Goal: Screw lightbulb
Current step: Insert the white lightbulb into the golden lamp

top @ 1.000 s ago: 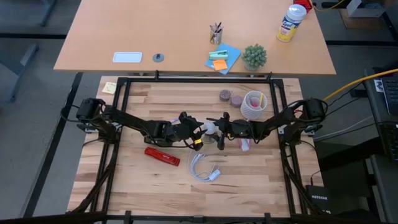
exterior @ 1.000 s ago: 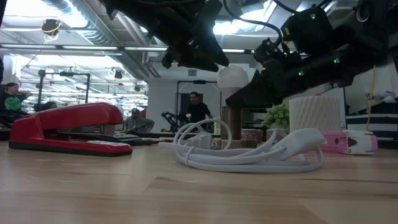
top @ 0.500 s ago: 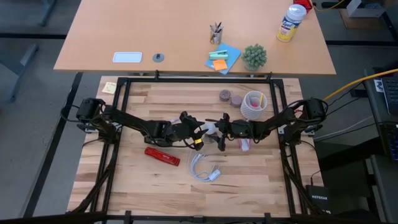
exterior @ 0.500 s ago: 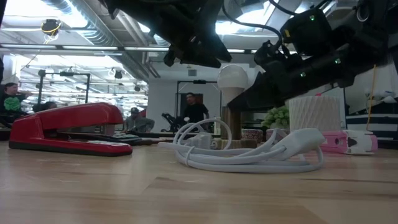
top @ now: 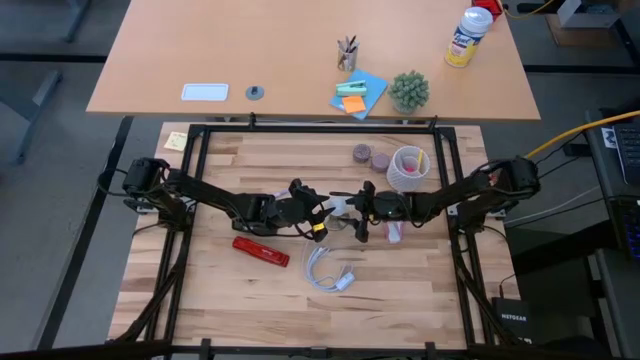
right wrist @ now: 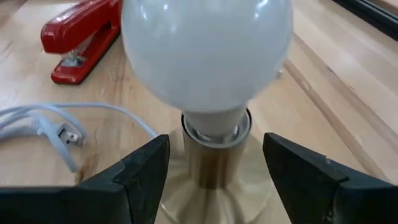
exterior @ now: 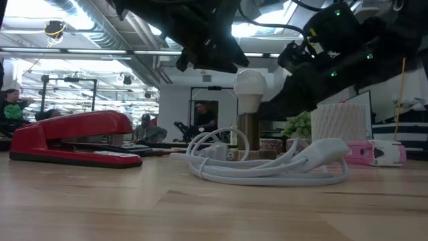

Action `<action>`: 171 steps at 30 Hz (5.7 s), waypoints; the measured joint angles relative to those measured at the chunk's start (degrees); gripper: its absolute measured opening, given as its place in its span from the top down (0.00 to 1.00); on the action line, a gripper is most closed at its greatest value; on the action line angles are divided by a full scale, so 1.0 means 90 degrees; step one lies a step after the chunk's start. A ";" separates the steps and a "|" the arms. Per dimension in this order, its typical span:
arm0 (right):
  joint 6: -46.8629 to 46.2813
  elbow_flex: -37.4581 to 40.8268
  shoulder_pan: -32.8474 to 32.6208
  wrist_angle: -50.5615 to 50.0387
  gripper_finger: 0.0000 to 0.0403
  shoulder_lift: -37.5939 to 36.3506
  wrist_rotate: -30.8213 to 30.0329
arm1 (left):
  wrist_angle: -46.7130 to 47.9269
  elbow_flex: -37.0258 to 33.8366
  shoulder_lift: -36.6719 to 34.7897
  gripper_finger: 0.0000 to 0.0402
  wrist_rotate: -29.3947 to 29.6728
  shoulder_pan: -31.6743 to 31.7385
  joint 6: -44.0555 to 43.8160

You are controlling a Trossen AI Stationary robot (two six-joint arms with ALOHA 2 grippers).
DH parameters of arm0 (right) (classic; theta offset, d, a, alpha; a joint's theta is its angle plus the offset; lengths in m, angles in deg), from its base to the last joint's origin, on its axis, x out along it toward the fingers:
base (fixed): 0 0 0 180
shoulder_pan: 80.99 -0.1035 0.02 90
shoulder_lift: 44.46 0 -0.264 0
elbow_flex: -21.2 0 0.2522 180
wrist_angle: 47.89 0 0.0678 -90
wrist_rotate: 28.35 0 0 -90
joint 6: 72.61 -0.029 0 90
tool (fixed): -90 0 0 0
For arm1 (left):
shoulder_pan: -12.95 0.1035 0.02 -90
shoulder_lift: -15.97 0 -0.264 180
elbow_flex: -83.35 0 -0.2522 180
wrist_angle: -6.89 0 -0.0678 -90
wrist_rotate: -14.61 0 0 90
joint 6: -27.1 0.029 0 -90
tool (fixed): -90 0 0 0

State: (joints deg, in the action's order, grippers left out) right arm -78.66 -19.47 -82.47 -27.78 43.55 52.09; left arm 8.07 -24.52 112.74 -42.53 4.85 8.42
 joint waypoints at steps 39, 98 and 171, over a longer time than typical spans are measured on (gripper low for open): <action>-0.1674 0.0000 -0.0005 -0.1947 0.35 -0.0683 0.1524 | 0.0175 0.0000 -0.0370 0.60 -0.0002 -0.0007 0.0612; -0.1274 -0.0005 -0.0877 -0.0452 0.98 -0.1760 0.0000 | 0.1120 0.0000 -0.0573 1.00 -0.0245 0.0437 0.0670; -0.0685 0.0000 -0.0877 -0.0316 0.98 -0.1758 -0.1058 | 0.0456 -0.0002 0.0056 0.99 0.0092 0.0389 0.0588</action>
State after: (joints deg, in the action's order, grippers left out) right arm -84.82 -19.47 -90.36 -30.63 27.73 42.57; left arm 12.18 -24.55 113.24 -41.69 8.35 13.72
